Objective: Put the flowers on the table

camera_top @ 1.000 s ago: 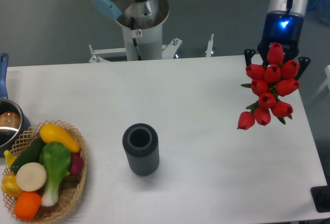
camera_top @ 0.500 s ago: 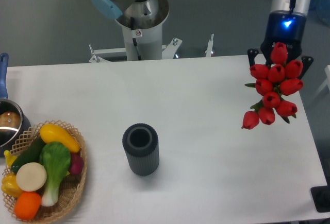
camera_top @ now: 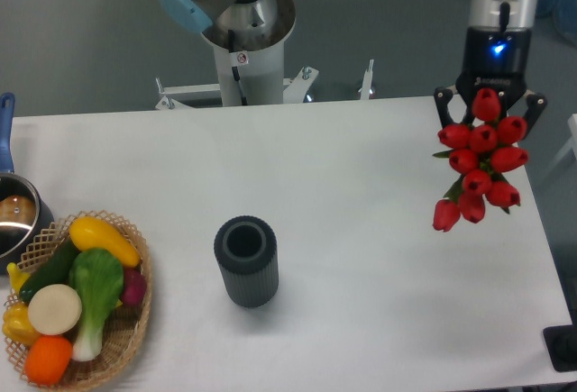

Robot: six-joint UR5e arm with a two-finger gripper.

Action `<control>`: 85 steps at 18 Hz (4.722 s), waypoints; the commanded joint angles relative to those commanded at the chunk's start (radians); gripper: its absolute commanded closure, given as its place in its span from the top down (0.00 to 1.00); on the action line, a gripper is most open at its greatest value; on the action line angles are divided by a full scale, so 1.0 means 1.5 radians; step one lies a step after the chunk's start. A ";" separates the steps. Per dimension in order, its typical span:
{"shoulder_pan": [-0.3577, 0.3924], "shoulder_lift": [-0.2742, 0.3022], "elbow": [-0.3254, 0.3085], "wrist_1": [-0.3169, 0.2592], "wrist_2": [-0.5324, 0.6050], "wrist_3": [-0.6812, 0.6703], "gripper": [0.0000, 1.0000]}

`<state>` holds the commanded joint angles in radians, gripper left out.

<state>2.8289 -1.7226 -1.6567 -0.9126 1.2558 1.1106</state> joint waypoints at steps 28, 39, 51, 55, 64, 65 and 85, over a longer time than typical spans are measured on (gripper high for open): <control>-0.154 -0.224 0.048 -0.057 0.216 -0.007 0.40; -0.154 -0.273 0.058 -0.017 0.216 -0.007 0.46; -0.154 -0.280 0.073 -0.012 0.218 -0.005 0.76; -0.154 -0.279 0.081 0.012 0.220 -0.010 1.00; -0.140 -0.203 0.097 0.068 0.199 -0.174 1.00; -0.137 -0.196 0.104 0.066 0.201 -0.177 1.00; 0.090 0.014 0.058 -0.217 0.108 0.380 1.00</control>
<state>2.9635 -1.7012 -1.5693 -1.2378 1.4176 1.6810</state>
